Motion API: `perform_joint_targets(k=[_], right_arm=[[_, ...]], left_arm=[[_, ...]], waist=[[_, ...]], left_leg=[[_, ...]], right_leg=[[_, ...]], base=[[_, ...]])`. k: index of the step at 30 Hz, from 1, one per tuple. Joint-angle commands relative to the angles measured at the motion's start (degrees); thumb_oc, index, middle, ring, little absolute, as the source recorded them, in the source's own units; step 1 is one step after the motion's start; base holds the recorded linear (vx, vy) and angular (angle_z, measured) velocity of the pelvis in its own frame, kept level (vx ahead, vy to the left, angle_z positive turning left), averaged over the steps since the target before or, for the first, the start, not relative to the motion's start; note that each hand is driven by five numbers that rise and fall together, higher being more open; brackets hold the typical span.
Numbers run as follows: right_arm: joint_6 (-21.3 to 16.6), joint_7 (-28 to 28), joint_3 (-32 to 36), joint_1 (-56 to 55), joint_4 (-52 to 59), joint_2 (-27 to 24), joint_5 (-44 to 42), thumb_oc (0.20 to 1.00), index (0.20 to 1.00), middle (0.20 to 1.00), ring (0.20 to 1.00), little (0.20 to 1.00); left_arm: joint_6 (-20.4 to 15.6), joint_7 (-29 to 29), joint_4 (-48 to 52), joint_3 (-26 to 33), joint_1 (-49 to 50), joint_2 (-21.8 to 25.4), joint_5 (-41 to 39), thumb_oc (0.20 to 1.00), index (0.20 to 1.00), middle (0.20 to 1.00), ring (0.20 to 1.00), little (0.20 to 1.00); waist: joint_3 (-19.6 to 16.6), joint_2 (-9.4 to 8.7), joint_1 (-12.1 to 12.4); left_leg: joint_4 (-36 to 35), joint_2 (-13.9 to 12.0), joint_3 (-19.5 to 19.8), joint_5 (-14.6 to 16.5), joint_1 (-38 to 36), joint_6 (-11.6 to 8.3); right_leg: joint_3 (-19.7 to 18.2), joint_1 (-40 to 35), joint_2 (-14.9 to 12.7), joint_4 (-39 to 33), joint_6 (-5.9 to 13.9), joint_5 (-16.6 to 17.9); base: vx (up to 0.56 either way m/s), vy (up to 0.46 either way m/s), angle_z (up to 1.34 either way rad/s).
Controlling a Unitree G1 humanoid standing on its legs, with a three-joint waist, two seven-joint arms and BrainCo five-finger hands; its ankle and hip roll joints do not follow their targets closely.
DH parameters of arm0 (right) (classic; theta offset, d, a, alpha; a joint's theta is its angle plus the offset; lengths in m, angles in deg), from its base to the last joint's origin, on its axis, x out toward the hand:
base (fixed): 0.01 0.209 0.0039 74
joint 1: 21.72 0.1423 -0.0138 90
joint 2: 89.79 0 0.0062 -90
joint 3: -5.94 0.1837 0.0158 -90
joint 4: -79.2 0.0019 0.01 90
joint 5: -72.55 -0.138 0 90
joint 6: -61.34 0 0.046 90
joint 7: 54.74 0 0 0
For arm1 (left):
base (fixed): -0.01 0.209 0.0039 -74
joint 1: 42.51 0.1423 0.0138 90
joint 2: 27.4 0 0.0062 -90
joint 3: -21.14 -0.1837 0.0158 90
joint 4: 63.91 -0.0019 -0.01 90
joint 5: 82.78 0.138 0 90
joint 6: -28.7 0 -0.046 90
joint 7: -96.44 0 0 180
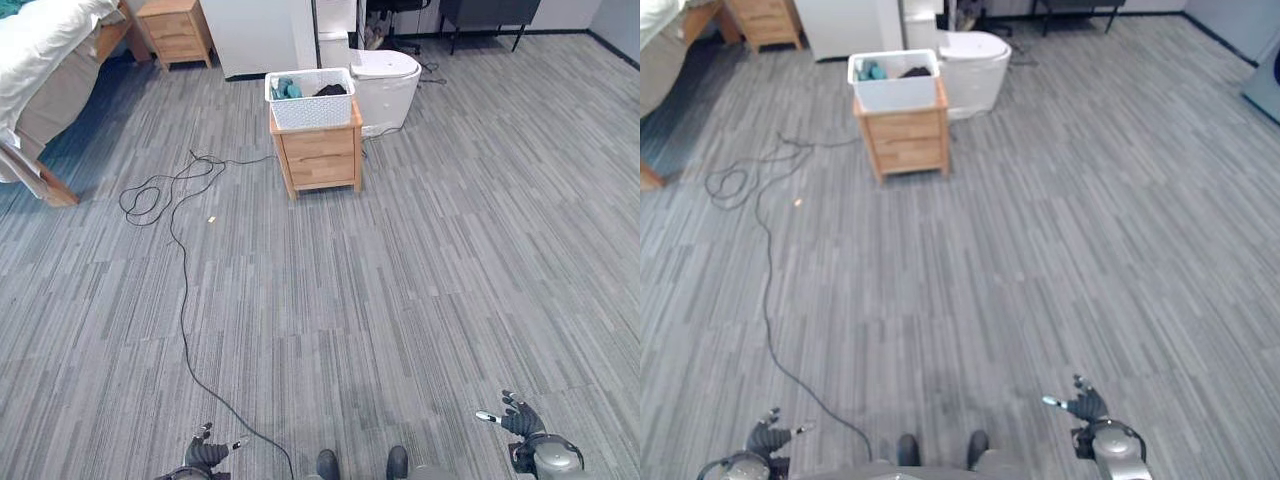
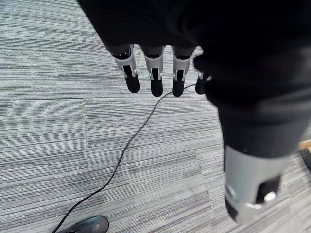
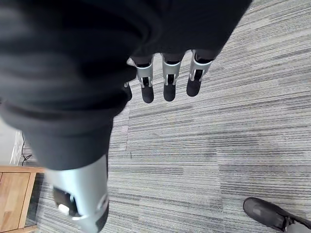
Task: Grab the laundry basket,head to the washer,open it,put in the laundry and shut it.
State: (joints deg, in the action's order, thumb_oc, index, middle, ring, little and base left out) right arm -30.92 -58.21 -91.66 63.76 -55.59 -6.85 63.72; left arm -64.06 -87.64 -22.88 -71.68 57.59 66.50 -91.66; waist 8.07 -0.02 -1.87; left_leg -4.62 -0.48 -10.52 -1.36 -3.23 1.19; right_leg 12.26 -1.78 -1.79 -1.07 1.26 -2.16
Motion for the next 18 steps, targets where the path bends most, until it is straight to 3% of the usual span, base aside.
perform_joint_targets(k=[1,10,16,18], right_arm=[[-1.30,-0.32,-1.32,3.19,0.98,-1.18,1.48,1.000,1.000,1.000,1.000,1.000],[-1.16,-0.05,-3.58,4.84,3.65,-2.10,3.55,1.000,1.000,1.000,1.000,1.000],[-1.33,-0.37,-6.01,5.62,5.71,-0.54,5.06,1.000,1.000,1.000,1.000,1.000],[-1.42,-0.09,-6.60,5.49,7.71,-0.67,5.07,1.000,1.000,1.000,1.000,1.000]], left_arm=[[-1.95,-0.81,0.57,2.11,-1.40,1.01,-1.49,1.000,1.000,1.000,1.000,1.000],[-2.49,-1.88,4.93,3.08,-1.64,3.28,-3.19,1.000,1.000,1.000,1.000,1.000],[-2.63,-3.27,7.00,3.52,-2.42,4.39,-3.33,1.000,1.000,1.000,1.000,1.000],[-2.71,-3.17,9.03,2.80,-2.00,3.90,-3.05,1.000,1.000,1.000,1.000,1.000]], waist=[[0.38,-1.56,-0.68],[2.96,-4.03,1.56],[5.20,-4.34,2.42],[5.92,-4.04,2.09]], left_leg=[[0.29,0.78,-0.70,5.11,-1.08,-1.48],[9.56,1.74,0.63,9.51,3.69,0.27],[11.49,2.59,1.70,11.97,3.44,1.75],[11.58,3.41,1.98,13.45,0.92,2.19]], right_leg=[[1.06,0.52,-4.31,1.70,6.04,-2.12],[0.28,3.18,-6.14,6.29,7.02,-2.49],[1.41,9.75,-7.60,21.65,9.15,-1.70],[1.71,12.75,-7.58,22.52,8.64,-0.86]], base=[[0.05,0.072,0.00],[0.02,0.089,-0.08],[0.09,0.103,-0.07],[0.21,0.066,-0.06]])
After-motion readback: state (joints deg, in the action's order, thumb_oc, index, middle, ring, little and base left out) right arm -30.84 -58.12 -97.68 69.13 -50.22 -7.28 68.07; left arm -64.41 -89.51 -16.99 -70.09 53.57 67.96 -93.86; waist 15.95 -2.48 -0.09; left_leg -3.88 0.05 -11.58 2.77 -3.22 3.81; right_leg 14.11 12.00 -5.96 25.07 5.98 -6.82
